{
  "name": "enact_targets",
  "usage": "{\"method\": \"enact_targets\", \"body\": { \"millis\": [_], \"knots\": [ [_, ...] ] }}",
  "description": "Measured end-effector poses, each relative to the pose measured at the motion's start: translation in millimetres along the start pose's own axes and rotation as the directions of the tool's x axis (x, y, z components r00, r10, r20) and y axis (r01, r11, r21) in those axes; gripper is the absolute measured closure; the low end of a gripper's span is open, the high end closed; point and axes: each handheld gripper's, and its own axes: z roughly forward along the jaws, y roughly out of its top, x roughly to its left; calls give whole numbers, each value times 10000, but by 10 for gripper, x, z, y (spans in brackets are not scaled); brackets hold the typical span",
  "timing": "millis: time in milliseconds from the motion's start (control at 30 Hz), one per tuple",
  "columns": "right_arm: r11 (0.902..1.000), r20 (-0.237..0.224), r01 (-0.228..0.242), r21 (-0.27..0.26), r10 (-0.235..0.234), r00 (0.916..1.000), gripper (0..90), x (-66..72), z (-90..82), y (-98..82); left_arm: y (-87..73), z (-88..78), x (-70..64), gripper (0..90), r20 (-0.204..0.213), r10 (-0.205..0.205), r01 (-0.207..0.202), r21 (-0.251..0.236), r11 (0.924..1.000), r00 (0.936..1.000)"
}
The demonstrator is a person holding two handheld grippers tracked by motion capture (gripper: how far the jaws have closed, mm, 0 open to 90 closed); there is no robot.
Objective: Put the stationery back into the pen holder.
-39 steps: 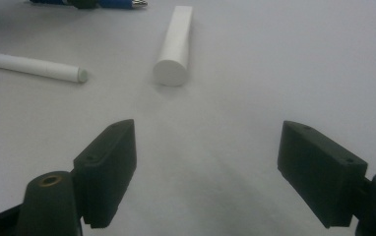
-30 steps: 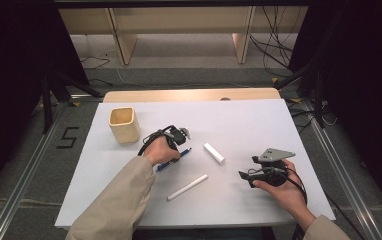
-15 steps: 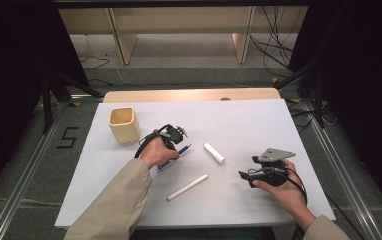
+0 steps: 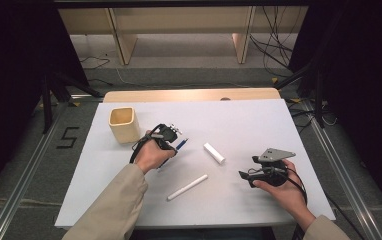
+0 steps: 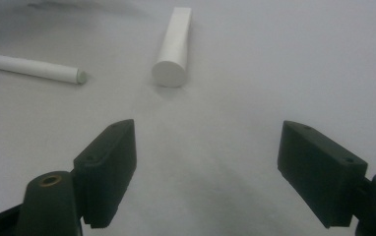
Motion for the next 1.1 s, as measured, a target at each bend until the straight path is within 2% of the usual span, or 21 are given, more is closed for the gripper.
{"method": "enact_targets", "body": {
  "millis": [233,433,633,1000,1100],
  "knots": [
    [10000,9,8,-2,-8,10000,234,1,0,0,-48,-56,15,794,-167,-319,309,-572,9979,9994],
    [10000,11,-1,-3,1,10000,234,1,-1,0,-90,-113,24,794,-323,-582,543,-1119,9922,9978],
    [10000,16,0,-6,0,10000,234,1,-1,-1,-146,-148,36,794,-441,-874,788,-1697,9823,9952],
    [10000,31,3,-19,-3,10000,234,3,1,0,-254,-171,50,793,-632,-1385,1198,-2386,9637,9883],
    [10000,26,14,-14,-14,10000,234,1,-1,0,-269,-186,51,794,-752,-1506,1259,-2643,9562,9857]
  ]
}}
